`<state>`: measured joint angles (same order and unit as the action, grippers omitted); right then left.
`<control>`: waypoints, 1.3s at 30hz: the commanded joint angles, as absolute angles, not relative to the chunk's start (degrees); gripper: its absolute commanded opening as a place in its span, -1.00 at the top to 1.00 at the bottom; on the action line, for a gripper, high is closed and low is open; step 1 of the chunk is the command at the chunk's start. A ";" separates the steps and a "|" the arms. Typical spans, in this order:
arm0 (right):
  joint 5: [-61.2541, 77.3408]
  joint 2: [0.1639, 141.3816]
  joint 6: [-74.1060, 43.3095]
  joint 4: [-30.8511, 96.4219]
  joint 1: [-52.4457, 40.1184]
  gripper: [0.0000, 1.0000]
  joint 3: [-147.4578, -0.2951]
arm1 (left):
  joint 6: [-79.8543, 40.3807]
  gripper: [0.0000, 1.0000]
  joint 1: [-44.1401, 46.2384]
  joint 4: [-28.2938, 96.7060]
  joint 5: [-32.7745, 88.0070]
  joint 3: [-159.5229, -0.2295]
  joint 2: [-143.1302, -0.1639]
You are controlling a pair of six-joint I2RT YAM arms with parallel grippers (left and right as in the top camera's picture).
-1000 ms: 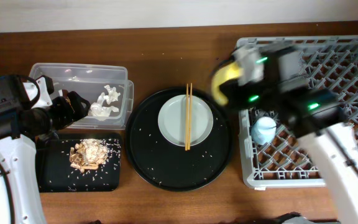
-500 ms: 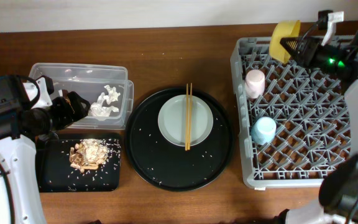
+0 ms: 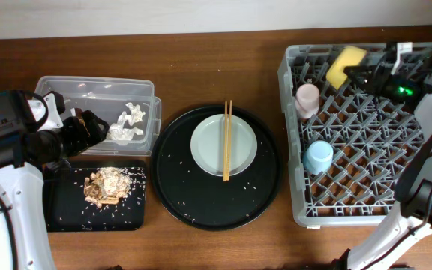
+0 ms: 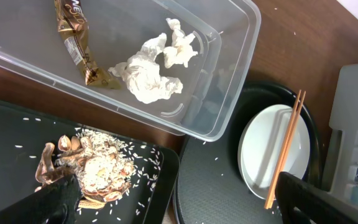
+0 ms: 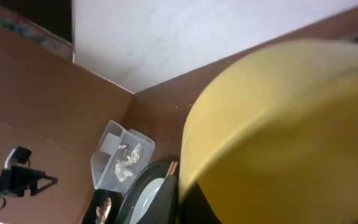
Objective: Sort waste into correct bins and load items into the dishwasher rack
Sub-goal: 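Carry the yellow bowl to the rack and set it down upside down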
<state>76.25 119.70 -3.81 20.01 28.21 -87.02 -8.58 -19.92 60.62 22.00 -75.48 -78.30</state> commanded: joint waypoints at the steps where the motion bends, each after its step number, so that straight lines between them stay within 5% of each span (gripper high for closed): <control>1: 77.41 121.21 -3.44 23.86 30.15 0.92 -87.57 | -8.23 -0.99 -20.18 60.55 21.56 -75.05 -77.23; 9: 77.03 121.01 -3.38 37.10 34.30 0.74 -87.57 | -8.21 -0.99 -20.18 60.55 21.56 -75.05 -77.23; 18: 58.70 117.43 1.56 48.66 35.18 0.58 -87.57 | -8.23 -0.99 -20.18 60.55 21.56 -75.05 -77.23; 29: 45.12 99.50 1.50 45.50 32.29 0.64 -87.79 | -8.23 -0.99 -20.18 60.55 21.56 -75.05 -77.23; 39: 15.29 101.19 7.05 28.71 15.20 0.90 -87.77 | -8.23 -0.99 -20.18 60.55 21.56 -75.05 -77.23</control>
<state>26.96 98.74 2.46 30.59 19.55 -87.48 -8.60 -19.92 60.62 21.98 -75.46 -78.30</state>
